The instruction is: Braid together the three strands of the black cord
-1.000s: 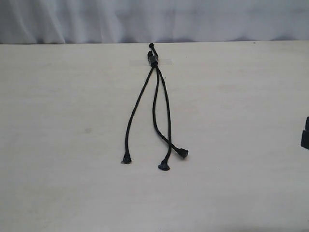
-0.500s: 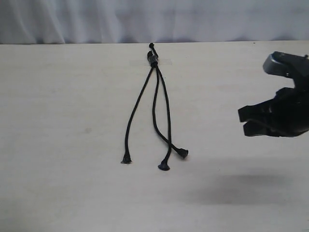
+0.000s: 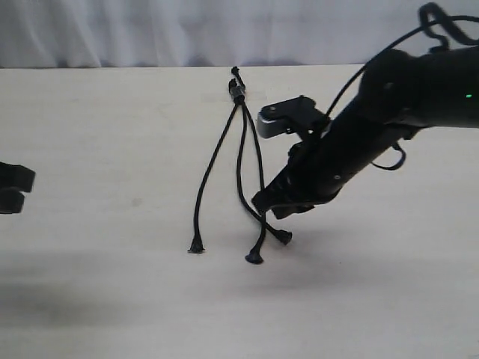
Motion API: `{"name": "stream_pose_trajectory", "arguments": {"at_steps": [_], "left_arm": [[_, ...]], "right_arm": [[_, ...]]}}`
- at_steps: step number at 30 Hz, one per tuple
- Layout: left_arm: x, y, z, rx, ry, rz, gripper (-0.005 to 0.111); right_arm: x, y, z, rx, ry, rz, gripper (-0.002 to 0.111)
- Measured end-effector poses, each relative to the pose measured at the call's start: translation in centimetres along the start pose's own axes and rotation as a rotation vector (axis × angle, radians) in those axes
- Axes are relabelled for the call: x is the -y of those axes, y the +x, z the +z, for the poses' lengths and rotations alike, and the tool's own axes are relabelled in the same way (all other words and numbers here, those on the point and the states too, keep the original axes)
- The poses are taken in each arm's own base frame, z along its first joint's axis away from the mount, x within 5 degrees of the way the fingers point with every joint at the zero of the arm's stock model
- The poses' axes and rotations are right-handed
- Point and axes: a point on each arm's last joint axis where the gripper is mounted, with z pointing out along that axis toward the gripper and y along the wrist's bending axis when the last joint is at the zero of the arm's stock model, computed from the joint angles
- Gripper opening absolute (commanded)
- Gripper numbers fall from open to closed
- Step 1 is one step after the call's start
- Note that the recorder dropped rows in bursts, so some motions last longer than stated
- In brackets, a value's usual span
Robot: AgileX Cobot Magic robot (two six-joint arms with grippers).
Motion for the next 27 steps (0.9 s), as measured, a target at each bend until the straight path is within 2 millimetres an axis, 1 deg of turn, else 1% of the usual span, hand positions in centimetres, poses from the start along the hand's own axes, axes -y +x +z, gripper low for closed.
{"name": "stream_pose_trajectory", "arguments": {"at_steps": [2, 5, 8, 12, 13, 14, 15, 16, 17, 19, 22, 24, 27], "left_arm": [[1.4, -0.2, 0.6, 0.010, 0.007, 0.040, 0.000], [3.0, -0.2, 0.9, 0.039, -0.019, 0.102, 0.000], [4.0, -0.1, 1.1, 0.049, -0.026, 0.147, 0.000], [4.3, -0.1, 1.2, 0.062, -0.028, 0.161, 0.000], [4.3, -0.1, 1.1, 0.063, -0.029, 0.160, 0.000], [4.3, -0.1, 1.1, 0.063, -0.030, 0.159, 0.000], [4.3, -0.1, 1.1, 0.065, -0.030, 0.160, 0.000], [4.3, -0.1, 1.1, 0.065, -0.030, 0.160, 0.000], [4.3, -0.1, 1.1, 0.065, -0.030, 0.158, 0.000], [4.3, -0.1, 1.1, 0.065, -0.030, 0.158, 0.000], [4.3, -0.1, 1.1, 0.065, -0.030, 0.155, 0.000], [4.3, -0.1, 1.1, 0.066, -0.029, 0.150, 0.000], [4.3, -0.1, 1.1, 0.066, -0.028, 0.144, 0.000]], "right_arm": [[-0.6, -0.6, 1.0, -0.021, 0.021, -0.025, 0.031], [-0.8, -1.1, 2.4, -0.056, 0.074, -0.042, 0.041], [-0.4, -1.2, 3.6, -0.092, 0.130, -0.065, 0.044], [0.2, -0.8, 5.0, -0.140, 0.165, -0.084, 0.043], [0.3, -0.7, 5.3, -0.150, 0.168, -0.084, 0.041], [0.4, -0.6, 5.8, -0.164, 0.170, -0.086, 0.036], [0.5, -0.5, 6.1, -0.176, 0.170, -0.084, 0.028], [0.6, -0.4, 6.4, -0.189, 0.169, -0.083, 0.014], [0.7, -0.3, 6.6, -0.203, 0.170, -0.082, 0.005], [0.6, -0.2, 6.5, -0.223, 0.168, -0.074, 0.004], [0.1, -0.9, 5.3, -0.215, 0.151, -0.046, 0.004], [-0.8, -1.9, 3.8, -0.172, 0.096, -0.004, 0.004], [-2.7, -3.6, 1.9, -0.082, -0.059, 0.028, 0.004]]}}
